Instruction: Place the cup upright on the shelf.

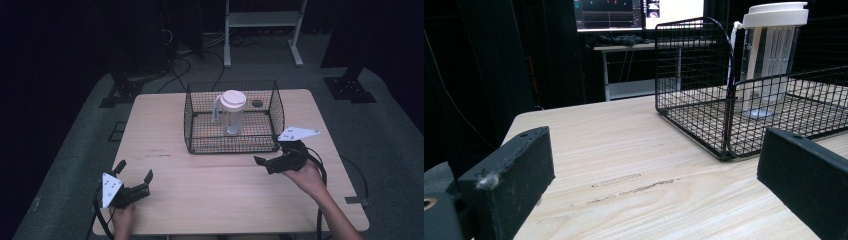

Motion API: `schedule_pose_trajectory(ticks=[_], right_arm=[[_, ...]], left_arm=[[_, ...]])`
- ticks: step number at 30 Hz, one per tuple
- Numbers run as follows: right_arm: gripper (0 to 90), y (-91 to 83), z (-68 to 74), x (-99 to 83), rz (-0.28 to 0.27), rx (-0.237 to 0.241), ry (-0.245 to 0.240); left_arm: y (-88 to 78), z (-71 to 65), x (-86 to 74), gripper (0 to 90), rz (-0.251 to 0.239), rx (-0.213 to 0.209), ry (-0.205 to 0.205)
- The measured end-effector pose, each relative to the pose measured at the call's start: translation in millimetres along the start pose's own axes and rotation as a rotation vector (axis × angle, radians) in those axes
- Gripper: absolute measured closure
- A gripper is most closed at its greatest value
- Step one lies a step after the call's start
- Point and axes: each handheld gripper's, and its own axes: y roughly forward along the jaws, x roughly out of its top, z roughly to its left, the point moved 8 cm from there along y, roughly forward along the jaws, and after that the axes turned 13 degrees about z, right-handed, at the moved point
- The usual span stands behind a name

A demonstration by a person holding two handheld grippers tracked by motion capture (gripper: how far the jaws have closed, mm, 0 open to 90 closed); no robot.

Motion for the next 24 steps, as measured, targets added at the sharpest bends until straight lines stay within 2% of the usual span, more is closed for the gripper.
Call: schedule_pose_trajectory(ticks=[24], right_arm=[[0.7,-7.6,-11.3,-33.5,0.000,-0.015,0.053]], left_arm=[[0.1,-0.5,-0.1,0.9,0.002,0.002,0.005]])
